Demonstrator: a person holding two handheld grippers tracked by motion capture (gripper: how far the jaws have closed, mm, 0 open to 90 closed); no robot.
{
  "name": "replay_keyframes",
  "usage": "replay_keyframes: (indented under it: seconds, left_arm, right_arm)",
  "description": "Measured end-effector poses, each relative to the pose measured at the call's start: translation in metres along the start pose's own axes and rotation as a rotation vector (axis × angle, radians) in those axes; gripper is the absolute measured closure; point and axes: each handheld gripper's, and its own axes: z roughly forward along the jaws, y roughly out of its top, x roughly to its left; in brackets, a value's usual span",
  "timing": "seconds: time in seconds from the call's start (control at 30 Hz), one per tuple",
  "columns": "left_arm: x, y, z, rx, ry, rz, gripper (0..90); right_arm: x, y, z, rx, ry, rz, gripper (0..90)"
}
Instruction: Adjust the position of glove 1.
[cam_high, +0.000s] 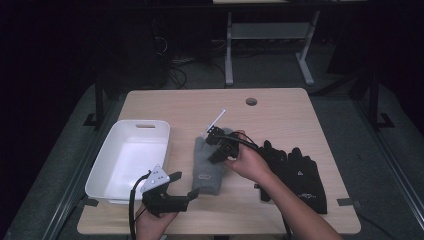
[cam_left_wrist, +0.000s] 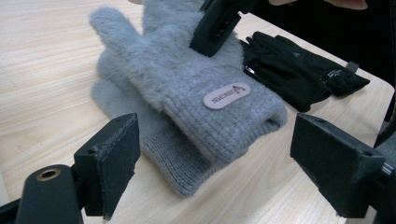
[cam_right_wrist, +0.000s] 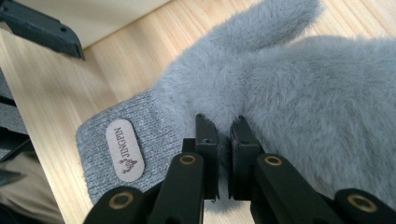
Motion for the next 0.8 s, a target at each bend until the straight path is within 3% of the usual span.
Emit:
replay_keyframes:
  seconds: [0.27, 0.47, 0.5, 0.53, 0.57, 0.6, 0.67, 0.73, 0.8]
  left_arm:
    - [0.001, 0.000, 0.000, 0.006, 0.004, -0.005, 15.7]
    - [0.002, 0.000, 0.001, 0.016, 0.004, -0.006, 15.8]
    - [0.001, -0.001, 0.002, 0.018, 0.004, -0.006, 15.8]
    - [0.001, -0.001, 0.002, 0.018, 0.004, -0.006, 15.8]
    - [0.001, -0.001, 0.003, 0.020, 0.001, -0.009, 15.7]
    - [0.001, -0.001, 0.003, 0.020, 0.001, -0.009, 15.7]
    - [0.001, -0.001, 0.003, 0.022, -0.002, -0.010, 15.8]
    - [0.001, -0.001, 0.003, 0.015, -0.015, -0.022, 16.0]
    - [0.000, -0.001, 0.003, 0.014, -0.016, -0.021, 16.0]
  right_arm:
    - [0.002, 0.008, 0.013, 0.026, -0.011, -0.016, 84.6]
    - [-0.004, 0.005, 0.025, 0.028, -0.017, -0.002, 80.0]
    - [-0.009, 0.003, 0.028, 0.016, -0.009, 0.008, 73.3]
    - [-0.009, 0.003, 0.028, 0.016, -0.009, 0.008, 73.3]
    - [-0.013, -0.001, 0.029, -0.002, -0.012, 0.025, 62.0]
    - [-0.013, -0.001, 0.029, -0.002, -0.012, 0.025, 62.0]
    - [-0.018, -0.004, 0.027, -0.028, 0.003, 0.044, 52.9]
    - [-0.022, -0.009, 0.021, -0.068, -0.015, 0.059, 46.1]
    - [-0.032, -0.018, 0.013, -0.113, 0.000, 0.113, 41.3]
